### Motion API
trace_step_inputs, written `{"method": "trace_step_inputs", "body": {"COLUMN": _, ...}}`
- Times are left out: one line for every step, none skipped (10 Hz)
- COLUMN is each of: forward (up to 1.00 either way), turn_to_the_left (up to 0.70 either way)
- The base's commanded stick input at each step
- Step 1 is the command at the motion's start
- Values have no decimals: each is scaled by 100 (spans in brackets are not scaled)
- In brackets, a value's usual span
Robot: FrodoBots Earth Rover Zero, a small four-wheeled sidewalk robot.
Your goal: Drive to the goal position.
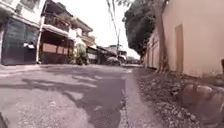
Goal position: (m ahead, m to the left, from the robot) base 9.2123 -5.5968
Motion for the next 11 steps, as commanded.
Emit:
{"method": "trace_step_inputs", "body": {"forward": 70, "turn_to_the_left": 0}}
{"method": "trace_step_inputs", "body": {"forward": 70, "turn_to_the_left": 0}}
{"method": "trace_step_inputs", "body": {"forward": 70, "turn_to_the_left": 0}}
{"method": "trace_step_inputs", "body": {"forward": 70, "turn_to_the_left": 0}}
{"method": "trace_step_inputs", "body": {"forward": 70, "turn_to_the_left": 0}}
{"method": "trace_step_inputs", "body": {"forward": 70, "turn_to_the_left": 0}}
{"method": "trace_step_inputs", "body": {"forward": 70, "turn_to_the_left": 0}}
{"method": "trace_step_inputs", "body": {"forward": 70, "turn_to_the_left": 0}}
{"method": "trace_step_inputs", "body": {"forward": 70, "turn_to_the_left": 0}}
{"method": "trace_step_inputs", "body": {"forward": 70, "turn_to_the_left": 0}}
{"method": "trace_step_inputs", "body": {"forward": 70, "turn_to_the_left": 0}}
